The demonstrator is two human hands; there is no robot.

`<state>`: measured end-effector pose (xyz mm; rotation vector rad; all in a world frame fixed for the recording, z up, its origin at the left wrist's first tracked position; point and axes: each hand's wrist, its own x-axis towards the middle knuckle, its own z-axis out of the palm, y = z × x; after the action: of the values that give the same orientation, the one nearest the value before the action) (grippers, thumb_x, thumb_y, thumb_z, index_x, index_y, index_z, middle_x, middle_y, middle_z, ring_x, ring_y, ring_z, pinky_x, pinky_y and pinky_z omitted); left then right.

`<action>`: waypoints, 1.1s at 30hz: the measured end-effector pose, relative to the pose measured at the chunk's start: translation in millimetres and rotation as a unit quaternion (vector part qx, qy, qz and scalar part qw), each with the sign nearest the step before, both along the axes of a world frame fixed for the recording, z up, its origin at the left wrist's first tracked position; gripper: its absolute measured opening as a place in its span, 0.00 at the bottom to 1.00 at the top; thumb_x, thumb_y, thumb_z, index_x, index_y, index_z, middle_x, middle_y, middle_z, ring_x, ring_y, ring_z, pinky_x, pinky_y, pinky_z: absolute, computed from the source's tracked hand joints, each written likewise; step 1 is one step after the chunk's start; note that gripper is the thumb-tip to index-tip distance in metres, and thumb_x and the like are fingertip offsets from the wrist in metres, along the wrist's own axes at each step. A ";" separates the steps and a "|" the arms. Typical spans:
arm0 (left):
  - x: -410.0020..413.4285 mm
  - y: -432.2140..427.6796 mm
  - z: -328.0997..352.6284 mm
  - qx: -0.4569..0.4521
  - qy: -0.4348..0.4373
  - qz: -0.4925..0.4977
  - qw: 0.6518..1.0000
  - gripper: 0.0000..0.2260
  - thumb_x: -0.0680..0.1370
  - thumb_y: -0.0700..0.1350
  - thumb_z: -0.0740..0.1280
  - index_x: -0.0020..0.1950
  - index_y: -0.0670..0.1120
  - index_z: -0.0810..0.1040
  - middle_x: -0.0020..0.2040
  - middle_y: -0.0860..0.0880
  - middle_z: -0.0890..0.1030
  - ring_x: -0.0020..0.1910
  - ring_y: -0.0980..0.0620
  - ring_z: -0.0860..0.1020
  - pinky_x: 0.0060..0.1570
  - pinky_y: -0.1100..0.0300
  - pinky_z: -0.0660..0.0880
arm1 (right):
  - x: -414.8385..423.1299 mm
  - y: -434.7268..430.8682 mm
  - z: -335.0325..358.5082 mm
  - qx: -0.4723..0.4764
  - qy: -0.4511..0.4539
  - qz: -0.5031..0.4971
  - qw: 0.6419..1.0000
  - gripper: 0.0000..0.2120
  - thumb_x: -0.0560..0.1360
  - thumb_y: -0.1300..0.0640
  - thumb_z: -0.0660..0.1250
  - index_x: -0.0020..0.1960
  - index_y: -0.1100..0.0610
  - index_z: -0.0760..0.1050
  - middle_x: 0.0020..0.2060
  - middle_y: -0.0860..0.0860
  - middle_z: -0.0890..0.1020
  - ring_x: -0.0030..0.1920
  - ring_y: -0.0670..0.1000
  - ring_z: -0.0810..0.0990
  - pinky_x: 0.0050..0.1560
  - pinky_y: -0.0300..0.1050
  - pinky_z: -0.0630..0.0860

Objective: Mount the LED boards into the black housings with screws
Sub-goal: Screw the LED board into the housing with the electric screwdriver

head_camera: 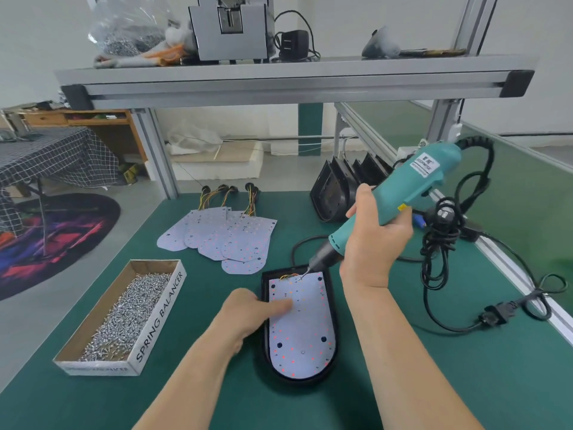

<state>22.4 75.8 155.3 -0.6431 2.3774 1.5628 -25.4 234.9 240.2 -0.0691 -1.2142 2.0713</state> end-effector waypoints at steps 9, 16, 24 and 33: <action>-12.2 17.5 -4.6 0.167 -0.006 0.021 0.986 0.10 0.70 0.36 0.75 0.50 0.37 0.83 0.42 0.42 0.87 0.41 0.43 0.86 0.42 0.55 0.82 | -25.6 -19.0 -25.0 0.109 -0.009 0.003 0.994 0.10 0.71 0.48 0.72 0.42 0.52 0.74 0.32 0.49 0.78 0.32 0.53 0.77 0.36 0.51 0.77; -15.6 16.0 -11.3 0.183 -0.003 0.024 0.983 0.10 0.69 0.35 0.75 0.49 0.38 0.84 0.43 0.42 0.87 0.42 0.42 0.86 0.48 0.50 0.82 | -28.1 -40.7 -40.1 0.182 0.005 0.010 0.983 0.14 0.71 0.46 0.70 0.43 0.56 0.74 0.30 0.41 0.77 0.30 0.44 0.75 0.35 0.42 0.75; -15.9 15.0 -13.3 0.195 0.000 0.022 0.981 0.10 0.69 0.35 0.74 0.49 0.38 0.85 0.43 0.42 0.87 0.42 0.42 0.86 0.49 0.49 0.83 | -29.4 -42.5 -41.6 0.207 0.017 0.008 0.978 0.15 0.71 0.47 0.70 0.43 0.59 0.73 0.30 0.49 0.76 0.29 0.50 0.74 0.33 0.48 0.75; -18.1 14.9 -16.4 0.203 0.008 0.032 0.979 0.09 0.69 0.34 0.75 0.48 0.38 0.85 0.43 0.42 0.87 0.42 0.42 0.86 0.44 0.52 0.82 | -28.4 -50.7 -41.9 0.242 0.046 0.040 0.968 0.13 0.72 0.48 0.70 0.41 0.57 0.72 0.29 0.47 0.76 0.28 0.47 0.73 0.31 0.43 0.73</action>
<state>4.3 90.8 138.9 -0.6206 1.9700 2.0058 -53.7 184.3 198.3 0.3048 -1.6477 1.7653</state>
